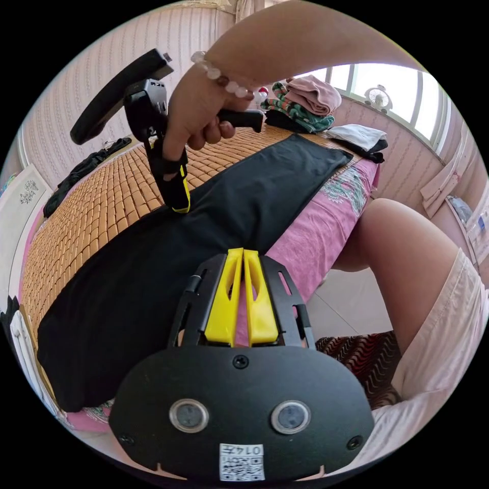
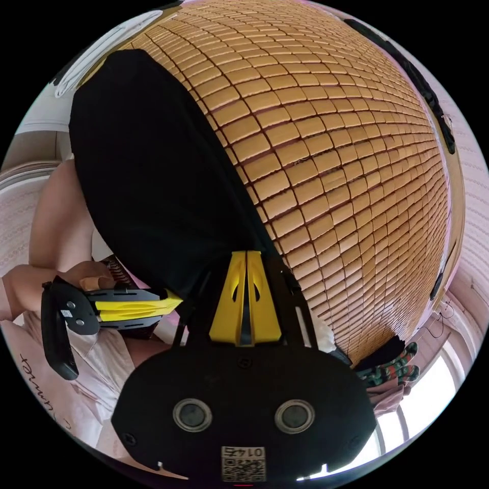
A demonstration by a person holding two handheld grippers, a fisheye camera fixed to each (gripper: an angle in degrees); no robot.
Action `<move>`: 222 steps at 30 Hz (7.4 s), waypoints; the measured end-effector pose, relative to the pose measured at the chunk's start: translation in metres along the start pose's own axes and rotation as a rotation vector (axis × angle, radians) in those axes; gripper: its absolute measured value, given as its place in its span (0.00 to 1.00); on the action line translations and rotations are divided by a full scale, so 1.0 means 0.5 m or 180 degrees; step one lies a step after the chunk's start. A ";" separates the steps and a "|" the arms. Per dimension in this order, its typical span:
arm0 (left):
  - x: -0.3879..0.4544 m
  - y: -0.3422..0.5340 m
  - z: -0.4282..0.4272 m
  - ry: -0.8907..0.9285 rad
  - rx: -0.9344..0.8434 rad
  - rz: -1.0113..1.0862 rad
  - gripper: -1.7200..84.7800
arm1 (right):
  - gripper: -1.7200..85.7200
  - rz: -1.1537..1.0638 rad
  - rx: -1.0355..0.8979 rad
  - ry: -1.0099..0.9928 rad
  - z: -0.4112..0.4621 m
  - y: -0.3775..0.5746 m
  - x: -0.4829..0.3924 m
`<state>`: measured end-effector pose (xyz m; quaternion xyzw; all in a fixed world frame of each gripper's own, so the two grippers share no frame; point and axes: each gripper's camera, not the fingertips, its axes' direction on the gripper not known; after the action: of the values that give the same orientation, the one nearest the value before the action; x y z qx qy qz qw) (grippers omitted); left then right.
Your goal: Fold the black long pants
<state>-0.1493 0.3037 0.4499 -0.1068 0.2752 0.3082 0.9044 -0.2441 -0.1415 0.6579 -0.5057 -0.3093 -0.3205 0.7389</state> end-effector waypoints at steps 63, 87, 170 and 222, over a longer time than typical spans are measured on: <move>-0.232 -0.137 0.016 0.0909 0.0147 -0.1300 0.11 | 0.06 0.1100 0.1900 -0.0633 0.354 1.033 0.003; -0.205 -0.445 0.154 0.0248 -0.0516 -0.0311 0.03 | 0.11 0.1330 0.1952 -0.0582 0.414 1.061 -0.020; 0.054 -0.130 0.004 -0.0107 -0.0661 0.0347 0.01 | 0.01 0.0846 0.1229 -0.0246 0.075 0.502 0.057; 0.242 -0.231 0.039 0.0245 0.0395 0.0572 0.01 | 0.18 0.2895 0.3674 -0.3866 0.265 1.413 0.504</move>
<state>0.0100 0.2803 0.4006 -0.0372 0.3367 0.3661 0.8667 0.4457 0.1431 0.5062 -0.2149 -0.5243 0.5171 0.6415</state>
